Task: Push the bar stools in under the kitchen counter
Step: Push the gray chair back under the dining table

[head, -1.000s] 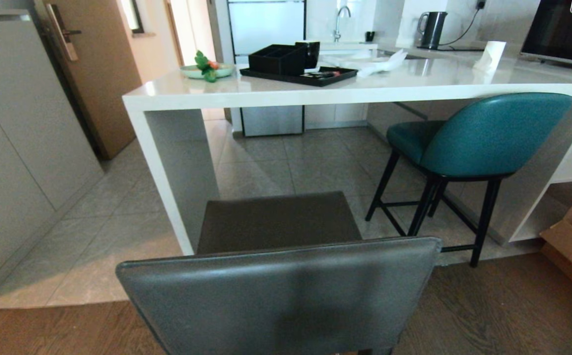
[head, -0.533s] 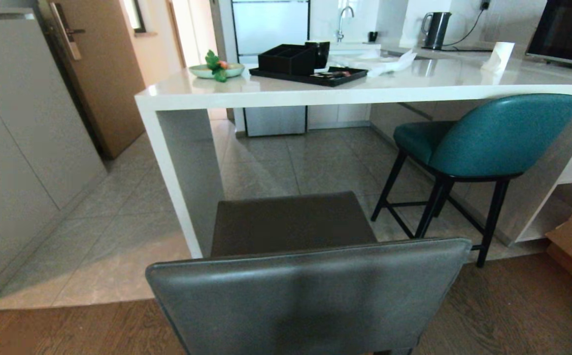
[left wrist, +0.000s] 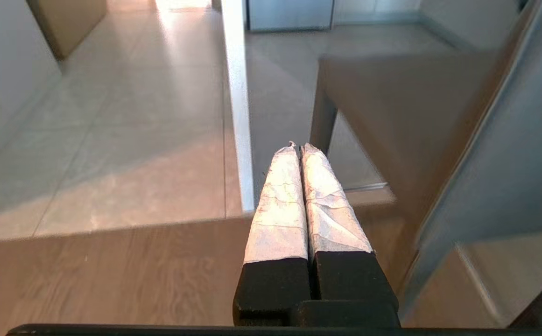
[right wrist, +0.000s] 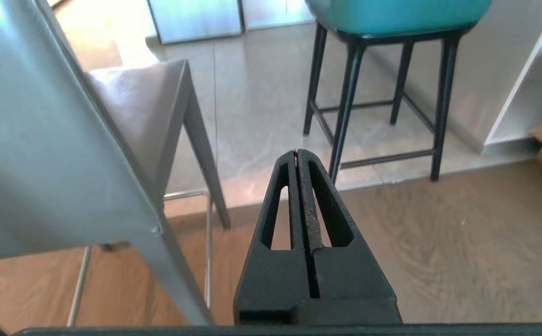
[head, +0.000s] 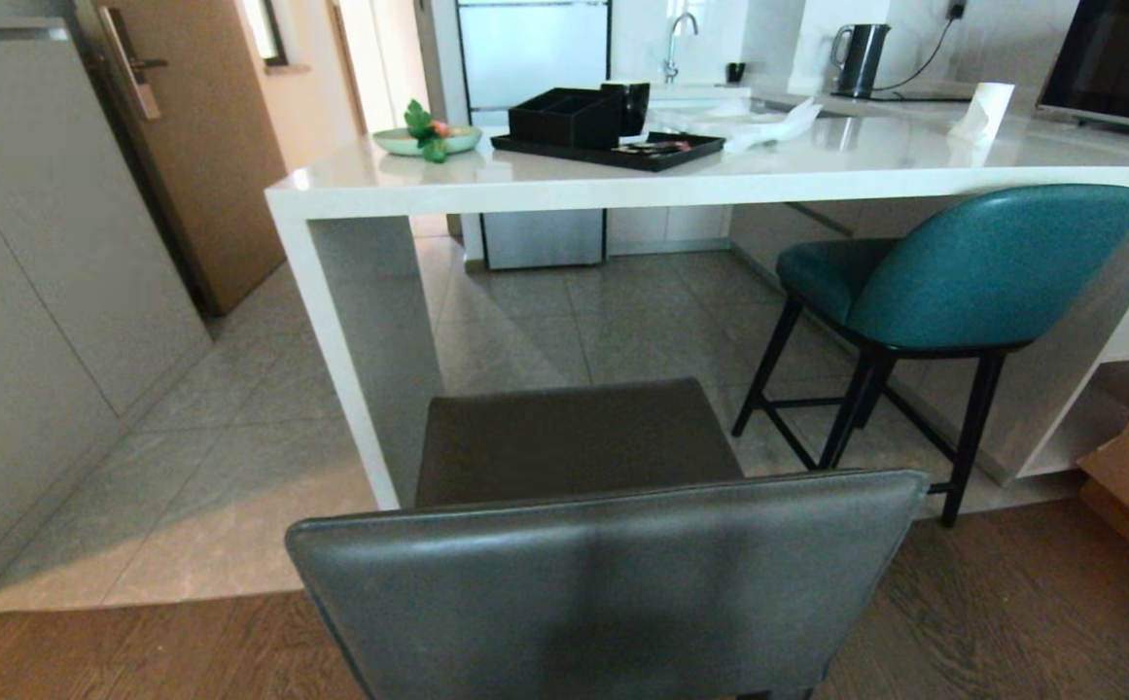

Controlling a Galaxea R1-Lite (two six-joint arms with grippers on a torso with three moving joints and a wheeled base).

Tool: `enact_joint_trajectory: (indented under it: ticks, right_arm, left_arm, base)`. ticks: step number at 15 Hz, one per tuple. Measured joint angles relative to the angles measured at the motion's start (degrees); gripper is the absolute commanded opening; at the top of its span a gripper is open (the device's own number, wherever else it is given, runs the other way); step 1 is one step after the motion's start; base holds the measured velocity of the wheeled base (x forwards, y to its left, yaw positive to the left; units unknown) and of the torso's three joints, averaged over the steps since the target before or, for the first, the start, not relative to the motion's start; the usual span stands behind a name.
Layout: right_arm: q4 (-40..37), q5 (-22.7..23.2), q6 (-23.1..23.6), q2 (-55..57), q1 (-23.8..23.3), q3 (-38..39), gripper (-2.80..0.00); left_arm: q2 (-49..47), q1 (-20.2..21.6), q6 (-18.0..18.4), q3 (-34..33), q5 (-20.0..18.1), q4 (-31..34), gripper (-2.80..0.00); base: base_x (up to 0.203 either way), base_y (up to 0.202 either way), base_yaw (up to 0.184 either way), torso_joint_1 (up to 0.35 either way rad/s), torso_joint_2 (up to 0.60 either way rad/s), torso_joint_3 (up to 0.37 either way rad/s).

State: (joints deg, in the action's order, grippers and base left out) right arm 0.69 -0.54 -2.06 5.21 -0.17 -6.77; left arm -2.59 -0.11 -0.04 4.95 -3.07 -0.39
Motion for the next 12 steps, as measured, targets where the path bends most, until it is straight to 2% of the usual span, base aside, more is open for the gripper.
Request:
enact_joint_trajectory:
  ticks: [2, 5, 9, 12]
  right_arm:
    - [2.34, 0.4, 0.09, 5.45, 0.1, -1.73, -2.8]
    - [10.2, 0.72, 0.11, 16.98, 0.1, -2.39, -2.8]
    - [27.21, 1.53, 0.13, 36.49, 0.79, -1.83, -2.8]
    - [43.04, 1.7, 0.66, 51.41, 4.38, 0.01, -2.8]
  left_arm:
    - [-4.15, -0.1, -0.27, 1.74, -1.74, -1.85, -2.8]
    - [-14.81, -0.27, -0.4, 2.65, -3.57, -9.67, -2.8]
    - [-34.44, -1.56, -0.48, 0.65, -5.13, -27.1, -2.8]
    - [-48.28, -3.67, -1.31, -1.83, -5.33, -40.86, -2.8]
  base:
    - [0.0, 0.0, 0.0, 0.0, 0.0, 0.0]
    - [0.0, 0.0, 0.0, 0.0, 0.0, 0.0]
    - [0.0, 0.0, 0.0, 0.0, 0.0, 0.0]
    - [0.0, 0.0, 0.0, 0.0, 0.0, 0.0]
